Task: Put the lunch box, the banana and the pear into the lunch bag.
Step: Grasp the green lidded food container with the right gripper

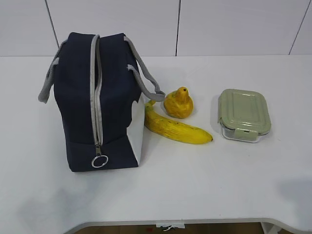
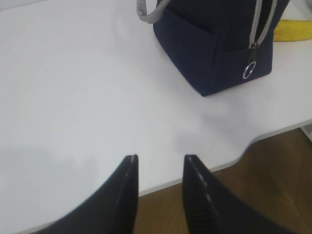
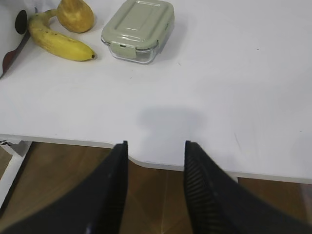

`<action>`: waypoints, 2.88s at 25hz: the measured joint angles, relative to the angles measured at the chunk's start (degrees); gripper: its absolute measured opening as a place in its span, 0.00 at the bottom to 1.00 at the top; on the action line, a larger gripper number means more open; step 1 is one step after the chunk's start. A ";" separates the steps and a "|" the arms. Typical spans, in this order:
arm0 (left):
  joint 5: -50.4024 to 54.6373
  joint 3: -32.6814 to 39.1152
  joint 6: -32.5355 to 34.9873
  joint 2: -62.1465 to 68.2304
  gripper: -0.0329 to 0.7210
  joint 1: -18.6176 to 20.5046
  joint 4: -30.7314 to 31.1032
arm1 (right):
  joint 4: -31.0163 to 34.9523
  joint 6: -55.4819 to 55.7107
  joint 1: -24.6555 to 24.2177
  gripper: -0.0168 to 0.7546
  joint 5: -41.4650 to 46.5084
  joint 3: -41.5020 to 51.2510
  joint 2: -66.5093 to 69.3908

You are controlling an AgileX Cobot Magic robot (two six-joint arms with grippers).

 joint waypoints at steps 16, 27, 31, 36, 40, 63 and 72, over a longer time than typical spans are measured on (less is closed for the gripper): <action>0.00 0.00 0.00 0.00 0.36 0.00 0.00 | 0.00 0.00 0.00 0.42 0.00 0.00 0.00; 0.00 0.00 0.00 0.00 0.36 0.00 0.00 | 0.00 0.00 0.00 0.42 0.00 0.00 0.00; 0.00 0.00 0.00 0.00 0.36 0.00 0.00 | 0.00 0.00 0.00 0.42 0.00 0.00 0.00; 0.00 0.00 0.00 0.00 0.36 0.00 0.00 | 1.04 0.00 0.00 0.42 0.00 0.00 0.00; 0.00 0.00 0.00 0.00 0.36 0.00 0.00 | 1.78 1.19 0.00 0.42 0.00 -0.35 0.00; 0.00 0.00 0.00 0.00 0.36 0.00 0.00 | 2.56 9.53 0.00 0.68 -12.84 -8.53 36.89; 0.00 0.00 0.00 0.00 0.36 0.00 0.00 | 2.43 9.79 -0.23 0.68 -16.63 -20.00 59.38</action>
